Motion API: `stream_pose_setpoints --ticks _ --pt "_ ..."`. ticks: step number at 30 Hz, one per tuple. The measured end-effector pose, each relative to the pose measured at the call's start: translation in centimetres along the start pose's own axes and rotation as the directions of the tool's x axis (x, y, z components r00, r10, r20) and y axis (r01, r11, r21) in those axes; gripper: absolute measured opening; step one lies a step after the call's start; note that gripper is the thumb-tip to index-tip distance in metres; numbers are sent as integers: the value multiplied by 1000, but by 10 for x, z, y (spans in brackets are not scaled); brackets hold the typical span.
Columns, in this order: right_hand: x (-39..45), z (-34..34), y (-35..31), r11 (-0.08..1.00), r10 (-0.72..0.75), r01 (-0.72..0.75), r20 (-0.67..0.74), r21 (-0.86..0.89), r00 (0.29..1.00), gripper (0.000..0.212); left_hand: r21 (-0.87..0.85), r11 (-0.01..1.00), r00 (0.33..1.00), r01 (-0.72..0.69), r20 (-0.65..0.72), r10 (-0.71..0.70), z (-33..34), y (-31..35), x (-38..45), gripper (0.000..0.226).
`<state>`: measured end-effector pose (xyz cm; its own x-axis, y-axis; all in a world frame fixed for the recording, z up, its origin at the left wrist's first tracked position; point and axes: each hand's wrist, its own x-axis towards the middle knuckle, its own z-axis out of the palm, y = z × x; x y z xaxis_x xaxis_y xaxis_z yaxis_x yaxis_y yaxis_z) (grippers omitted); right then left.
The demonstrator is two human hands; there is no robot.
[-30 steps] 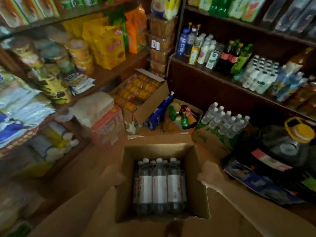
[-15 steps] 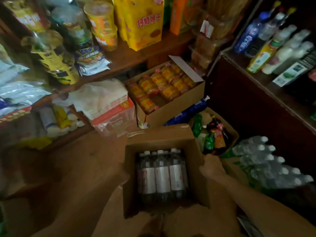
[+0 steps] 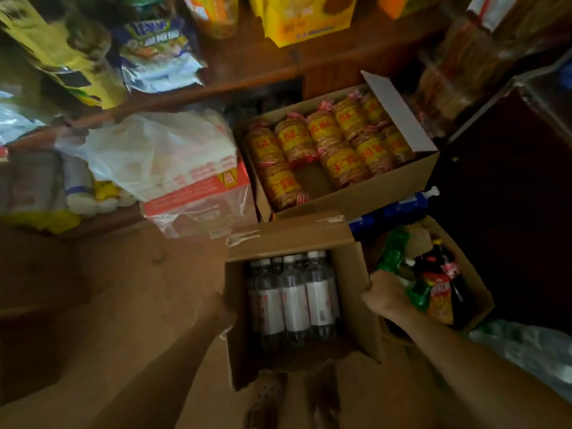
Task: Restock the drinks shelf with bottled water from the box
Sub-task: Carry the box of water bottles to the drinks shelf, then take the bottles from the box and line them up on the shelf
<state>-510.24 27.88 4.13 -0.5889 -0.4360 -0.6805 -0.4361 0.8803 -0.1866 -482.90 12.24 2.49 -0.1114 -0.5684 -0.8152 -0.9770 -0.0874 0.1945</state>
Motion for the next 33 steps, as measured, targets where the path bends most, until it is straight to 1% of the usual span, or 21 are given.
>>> stream_pose_setpoints --ticks 2,5,8,9,11,13,15,18,20,21,23,24,25,26,27,28,29,30,31,32,33 --pt "28 5 2 999 -1 1 2 -32 1000 30 33 999 999 32 12 -32 13 6 20 27" --pt "64 14 8 997 -11 11 -8 -75 1000 32 5 999 998 55 26 -55 31 16 46 29" --pt "88 28 16 992 -17 16 -4 -124 1000 31 -11 996 996 87 -14 -87 46 18 62 34" --pt "94 34 19 989 -23 24 8 -144 1000 27 -11 995 995 96 -17 -97 51 17 67 35" --pt "104 39 21 994 -20 22 15 -104 1000 21 -10 994 994 107 -10 -107 57 17 77 32" --pt "115 35 18 992 -54 57 28 -116 998 23 -41 994 995 103 -7 -104 54 22 87 28" --pt "118 33 17 989 -54 59 38 -137 998 20 -67 990 992 122 -3 -122 53 26 88 27" --pt "116 38 18 984 -59 63 28 -167 998 19 -20 991 990 132 -42 -133 55 29 80 26" --pt "116 40 18 982 -56 63 43 -176 998 17 -15 987 987 158 -42 -158 58 26 75 26" --pt "115 39 17 983 -53 62 57 -170 997 14 -38 986 986 165 -26 -166 60 24 75 27" --pt "113 35 16 991 -32 38 54 -128 998 5 -158 973 984 171 -27 -178 62 25 70 29" --pt "110 33 15 995 -28 29 18 -93 999 12 -226 964 986 137 -68 -156 65 27 66 32" --pt "103 31 15 997 -38 35 -54 -67 998 21 -289 954 981 77 -149 -125 68 31 57 38" --pt "92 29 13 996 -82 75 -159 -48 984 29 -328 944 955 -16 -286 -84 72 35 44 44" --pt "79 28 11 988 -154 151 -268 -32 951 32 -301 944 893 -138 -450 -13 77 41 30 48" --pt "65 28 8 968 -240 252 -347 -11 907 31 -230 937 811 -262 -579 85 81 48 15 48" --pt "53 33 6 944 -304 328 -351 11 886 28 -178 917 761 -358 -624 176 84 56 3 45" --pt "41 39 3 924 -348 378 -290 52 891 22 -185 891 771 -414 -591 236 88 66 -6 39" --pt "33 52 1 924 -348 366 -155 108 925 17 -243 873 828 -422 -495 263 96 73 -5 34" --pt "30 65 1 932 -319 313 0 182 948 20 -296 873 893 -388 -356 276 105 82 1 31" --pt "32 82 2 941 -266 224 149 254 952 27 -340 885 943 -319 -205 261 113 93 12 31"
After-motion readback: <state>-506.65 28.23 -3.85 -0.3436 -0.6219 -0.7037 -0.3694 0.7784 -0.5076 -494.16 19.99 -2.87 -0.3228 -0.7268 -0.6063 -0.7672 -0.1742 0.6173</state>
